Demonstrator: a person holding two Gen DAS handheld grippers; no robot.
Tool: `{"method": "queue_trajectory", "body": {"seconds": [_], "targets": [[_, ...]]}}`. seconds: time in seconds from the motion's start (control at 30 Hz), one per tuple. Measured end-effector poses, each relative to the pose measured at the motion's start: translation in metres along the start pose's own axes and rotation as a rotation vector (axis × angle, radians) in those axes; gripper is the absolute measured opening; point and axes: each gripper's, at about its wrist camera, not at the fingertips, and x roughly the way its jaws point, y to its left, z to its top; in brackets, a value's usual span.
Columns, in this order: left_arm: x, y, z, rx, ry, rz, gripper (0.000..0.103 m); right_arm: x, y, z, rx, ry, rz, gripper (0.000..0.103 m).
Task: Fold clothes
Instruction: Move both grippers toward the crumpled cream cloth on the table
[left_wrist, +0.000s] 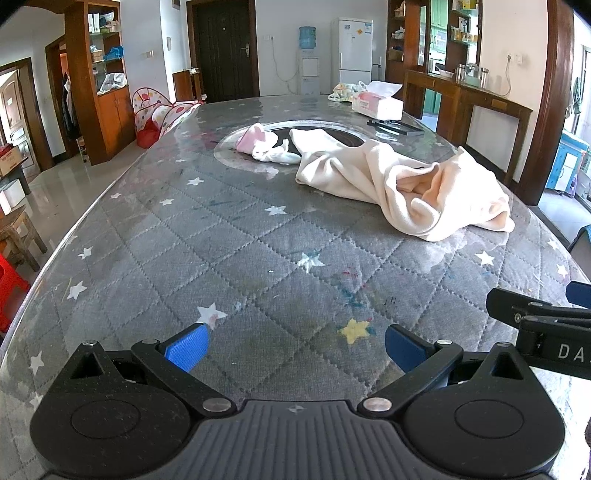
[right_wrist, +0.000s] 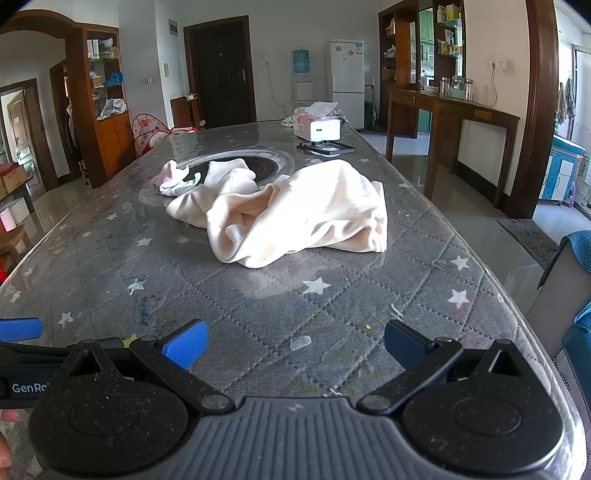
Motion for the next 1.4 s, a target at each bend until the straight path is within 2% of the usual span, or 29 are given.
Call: {"method": "queue_trajectory", "body": {"seconds": [0.9,1.4], "targets": [[0.011,-0.002,0.001,0.006,0.024,0.001,0.103,0.009,-0.001,0.000,0.002,0.019,-0.005,0.103],[0.024,-0.010,0.020,0.027,0.042,-0.002,0.103,0.021,-0.008,0.012,0.027,0.029,-0.002,0.103]]}}
